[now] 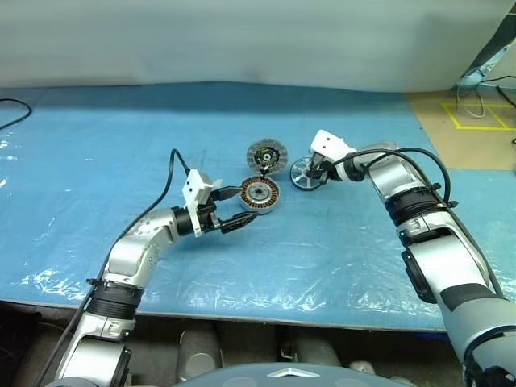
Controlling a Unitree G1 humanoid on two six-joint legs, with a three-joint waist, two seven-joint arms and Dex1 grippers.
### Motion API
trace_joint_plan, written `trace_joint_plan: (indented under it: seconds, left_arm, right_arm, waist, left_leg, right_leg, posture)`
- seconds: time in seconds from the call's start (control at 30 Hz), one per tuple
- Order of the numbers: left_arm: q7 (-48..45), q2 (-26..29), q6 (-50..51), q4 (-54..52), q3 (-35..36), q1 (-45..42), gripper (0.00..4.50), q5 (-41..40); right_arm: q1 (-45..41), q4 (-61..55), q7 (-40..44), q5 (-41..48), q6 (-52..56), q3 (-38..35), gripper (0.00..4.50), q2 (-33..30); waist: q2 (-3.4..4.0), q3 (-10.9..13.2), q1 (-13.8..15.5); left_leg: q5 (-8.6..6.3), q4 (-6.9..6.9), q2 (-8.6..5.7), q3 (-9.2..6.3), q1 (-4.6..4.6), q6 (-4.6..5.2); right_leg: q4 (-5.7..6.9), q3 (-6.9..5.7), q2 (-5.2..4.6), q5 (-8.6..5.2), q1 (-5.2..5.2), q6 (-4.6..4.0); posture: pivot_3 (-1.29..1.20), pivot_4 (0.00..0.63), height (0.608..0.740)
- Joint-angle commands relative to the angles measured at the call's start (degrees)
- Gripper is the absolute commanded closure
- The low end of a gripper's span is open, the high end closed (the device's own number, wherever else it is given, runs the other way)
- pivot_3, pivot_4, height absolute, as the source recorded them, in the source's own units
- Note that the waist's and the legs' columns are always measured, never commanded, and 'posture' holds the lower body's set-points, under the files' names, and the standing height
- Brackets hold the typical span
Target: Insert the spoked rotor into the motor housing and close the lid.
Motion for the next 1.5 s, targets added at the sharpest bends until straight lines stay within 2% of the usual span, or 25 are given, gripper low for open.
trace_joint_plan:
  seconds: [0.03, 0.23, 0.5, 0.6, 0.83, 1.13, 1.5]
  left_arm:
    - [0.46, 0.32, 0.63, -2.95, 0.48, -1.01, 0.00, -0.48]
    - [0.89, 0.46, 2.06, -4.13, 0.81, -1.61, 0.00, -0.97]
    - [0.24, 1.42, 2.88, -4.99, 1.65, -0.61, 0.00, -1.82]
    - [0.03, 1.71, 3.09, -4.89, 2.08, -0.40, 0.00, -2.65]
    - [-1.17, 2.73, 0.26, -3.10, 2.28, 1.46, 0.00, -1.25]
    - [-2.41, 3.36, -2.57, -0.40, 1.97, 2.43, 0.00, 0.51]
    - [-3.58, 4.00, -2.79, 0.30, 1.64, 1.91, 0.00, 1.02]
  right_arm:
    - [2.88, -0.23, 1.51, -1.51, -0.05, 2.36, 3.69, -0.39]
    - [3.63, -4.44, 3.43, 0.39, -0.55, 0.73, 3.69, -1.52]
    - [10.43, -27.01, 15.90, 12.01, 3.18, -5.43, 3.69, -8.31]
    - [11.71, -32.16, 18.03, 15.35, 5.61, -6.26, 3.69, -9.47]
    - [12.24, -41.05, 16.53, 27.29, 18.77, -10.29, 3.69, -4.35]
    - [14.07, -36.96, 5.77, 36.47, 28.26, -17.01, 3.69, 4.71]
    - [16.09, -29.23, -0.19, 37.29, 26.03, -17.18, 3.69, 10.73]
  waist:
    - [0.00, 0.00, 0.01]
    - [0.00, 0.00, 0.00]
    - [0.05, 0.05, 0.11]
    - [0.10, 0.09, -0.08]
    - [0.11, 0.09, -0.04]
    - [0.12, 0.10, 0.19]
    - [0.13, 0.10, 0.02]
  left_leg:
    - [0.00, 0.00, 0.00, 0.00, 0.00, 0.00]
    - [0.00, -0.04, 0.00, 0.00, 0.00, -0.01]
    - [0.00, -0.20, -0.01, 0.00, -0.22, 0.02]
    - [0.03, -0.21, -0.01, 0.00, -0.29, 0.11]
    - [-0.01, -0.25, 0.02, 0.00, -0.21, 0.06]
    - [0.07, -0.26, -0.04, -0.01, -0.28, -0.11]
    - [0.09, -0.37, -0.03, 0.00, -0.23, -0.15]
  right_leg:
    - [0.00, 0.00, 0.00, 0.00, 0.01, 0.00]
    - [-0.04, 0.00, 0.00, 0.00, 0.01, 0.00]
    - [-0.26, -0.03, 0.01, 0.00, -0.12, 0.01]
    - [-0.28, -0.03, 0.01, 0.01, -0.20, 0.01]
    - [-0.25, -0.01, 0.04, 0.00, -0.19, 0.01]
    - [-0.32, -0.02, -0.02, 0.00, -0.19, 0.01]
    - [-0.37, -0.03, 0.00, 0.00, -0.19, 0.02]
  posture:
    - [0.00, 0.150, 0.740]
    - [0.00, 0.150, 0.740]
    - [0.00, 0.150, 0.740]
    - [0.00, 0.150, 0.740]
    - [0.00, 0.150, 0.740]
    - [0.00, 0.150, 0.740]
    - [0.00, 0.150, 0.740]
